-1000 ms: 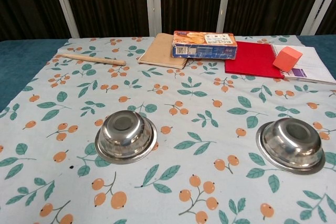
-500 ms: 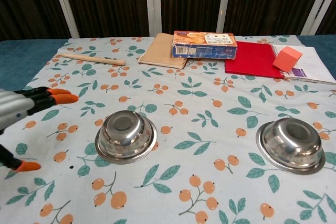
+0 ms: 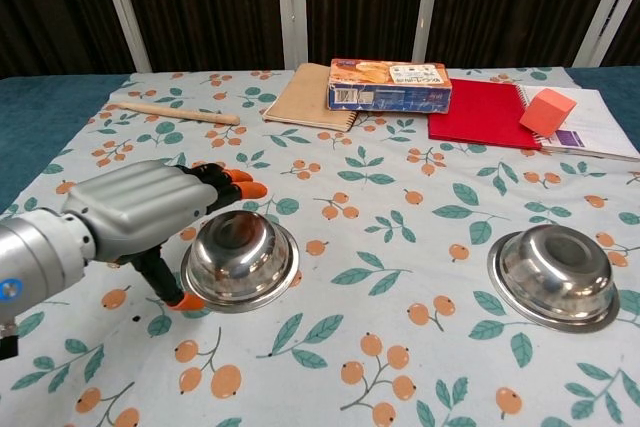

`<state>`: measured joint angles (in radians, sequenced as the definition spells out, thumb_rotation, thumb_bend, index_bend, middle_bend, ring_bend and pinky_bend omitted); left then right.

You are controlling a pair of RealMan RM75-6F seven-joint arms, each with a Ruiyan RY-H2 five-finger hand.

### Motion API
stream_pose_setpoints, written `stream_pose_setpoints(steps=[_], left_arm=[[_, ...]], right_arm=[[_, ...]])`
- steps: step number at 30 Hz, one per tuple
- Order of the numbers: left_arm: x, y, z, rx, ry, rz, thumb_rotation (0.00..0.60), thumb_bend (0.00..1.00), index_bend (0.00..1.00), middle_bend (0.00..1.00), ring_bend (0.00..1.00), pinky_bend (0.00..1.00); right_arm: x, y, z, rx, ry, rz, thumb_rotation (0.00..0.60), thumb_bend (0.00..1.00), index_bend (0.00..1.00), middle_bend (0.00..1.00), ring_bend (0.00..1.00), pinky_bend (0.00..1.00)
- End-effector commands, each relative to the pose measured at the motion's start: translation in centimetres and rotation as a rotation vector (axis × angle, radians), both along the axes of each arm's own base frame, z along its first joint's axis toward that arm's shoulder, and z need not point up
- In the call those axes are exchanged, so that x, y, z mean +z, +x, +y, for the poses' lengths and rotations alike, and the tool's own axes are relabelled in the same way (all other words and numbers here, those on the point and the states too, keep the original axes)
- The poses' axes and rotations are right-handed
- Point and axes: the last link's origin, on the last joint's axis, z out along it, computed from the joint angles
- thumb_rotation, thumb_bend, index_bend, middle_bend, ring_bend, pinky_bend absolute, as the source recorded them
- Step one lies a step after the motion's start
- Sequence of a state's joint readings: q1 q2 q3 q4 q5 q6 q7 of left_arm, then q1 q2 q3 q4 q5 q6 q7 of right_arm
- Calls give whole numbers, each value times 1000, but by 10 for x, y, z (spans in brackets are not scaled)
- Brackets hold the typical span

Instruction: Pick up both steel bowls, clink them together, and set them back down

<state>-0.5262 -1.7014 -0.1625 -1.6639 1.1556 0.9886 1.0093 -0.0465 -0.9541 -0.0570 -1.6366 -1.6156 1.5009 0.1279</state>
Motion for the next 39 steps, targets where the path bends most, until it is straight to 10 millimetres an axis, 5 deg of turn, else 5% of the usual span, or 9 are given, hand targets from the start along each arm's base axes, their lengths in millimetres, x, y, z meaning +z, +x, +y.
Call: stream_pose_setpoints(steps=[1, 5, 10, 16, 25, 33, 39], left_arm=[[-11, 13, 9, 10, 1, 18, 502, 137, 0, 13, 0, 183], [-17, 15, 13, 18, -4, 37, 499, 147, 0, 48, 1, 216], [-23, 20, 16, 22, -10, 53, 492, 194, 93, 192, 114, 375], [-25, 22, 15, 10, -12, 57, 593, 233, 220, 333, 250, 518], [-19, 28, 15, -16, -2, 6, 600, 258, 373, 517, 405, 636], [13, 29, 7, -62, 5, -95, 600, 261, 387, 527, 413, 645], [60, 20, -4, -106, 58, -119, 600, 261, 384, 523, 413, 645]], right_arm=[[5, -2, 0, -6, -12, -4, 503, 247, 0, 0, 0, 0], [9, -2, 0, -5, -25, -12, 504, 247, 0, 0, 0, 0], [10, 0, 3, 0, -27, -12, 503, 246, 0, 0, 0, 0], [10, -1, 2, -13, -30, -16, 505, 247, 0, 0, 0, 0], [10, -2, 1, -17, -32, -14, 503, 247, 0, 0, 0, 0], [2, -2, -3, 0, -16, 4, 503, 247, 0, 0, 0, 0], [-17, 2, -17, 30, 41, 14, 505, 247, 0, 0, 0, 0]])
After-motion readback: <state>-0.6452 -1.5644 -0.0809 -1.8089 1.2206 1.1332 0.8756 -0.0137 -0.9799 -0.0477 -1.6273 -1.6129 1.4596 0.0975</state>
